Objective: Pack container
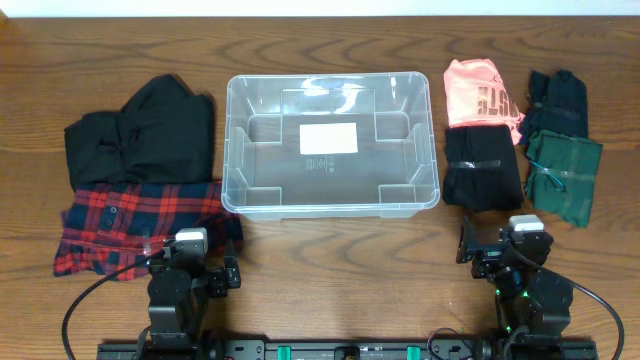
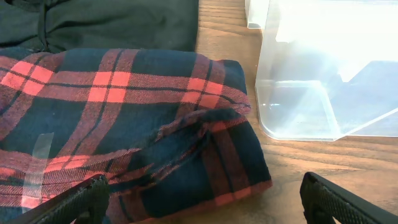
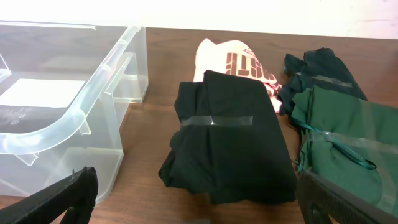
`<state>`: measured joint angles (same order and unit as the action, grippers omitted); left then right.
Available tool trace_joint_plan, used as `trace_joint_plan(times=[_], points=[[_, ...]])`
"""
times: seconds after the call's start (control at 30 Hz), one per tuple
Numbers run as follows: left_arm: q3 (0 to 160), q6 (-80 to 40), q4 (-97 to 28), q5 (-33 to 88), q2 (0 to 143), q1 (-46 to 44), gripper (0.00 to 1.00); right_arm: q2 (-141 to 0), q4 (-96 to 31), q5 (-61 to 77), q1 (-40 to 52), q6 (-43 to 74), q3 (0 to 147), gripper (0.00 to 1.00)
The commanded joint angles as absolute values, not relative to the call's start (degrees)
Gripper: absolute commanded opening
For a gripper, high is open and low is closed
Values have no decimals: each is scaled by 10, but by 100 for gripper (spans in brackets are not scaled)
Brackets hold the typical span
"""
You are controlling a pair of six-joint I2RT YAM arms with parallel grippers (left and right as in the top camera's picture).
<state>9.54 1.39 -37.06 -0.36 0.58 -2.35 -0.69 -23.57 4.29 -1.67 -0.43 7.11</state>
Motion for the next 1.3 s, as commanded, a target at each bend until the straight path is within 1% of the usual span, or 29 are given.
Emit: trace_joint_plan(times=[0.0,0.87,1.0,1.1,1.2,1.27], points=[[88,19,-370,-6,2,-20,98,-3,-235,45,-11,4,69,99],[88,19,-368,-6,2,-20,98,-3,-235,45,-11,5,69,99],[88,19,-368,-6,2,-20,98,-3,-234,122,-11,76,69,99],[88,19,-368,-6,2,-20,98,-3,-197,155,-11,110,69,99],[88,19,-368,-6,2,-20,98,-4,-107,213,-11,139,73,99],[88,19,-368,-6,2,-20,98,-11,-96,211,-11,151,93,99]])
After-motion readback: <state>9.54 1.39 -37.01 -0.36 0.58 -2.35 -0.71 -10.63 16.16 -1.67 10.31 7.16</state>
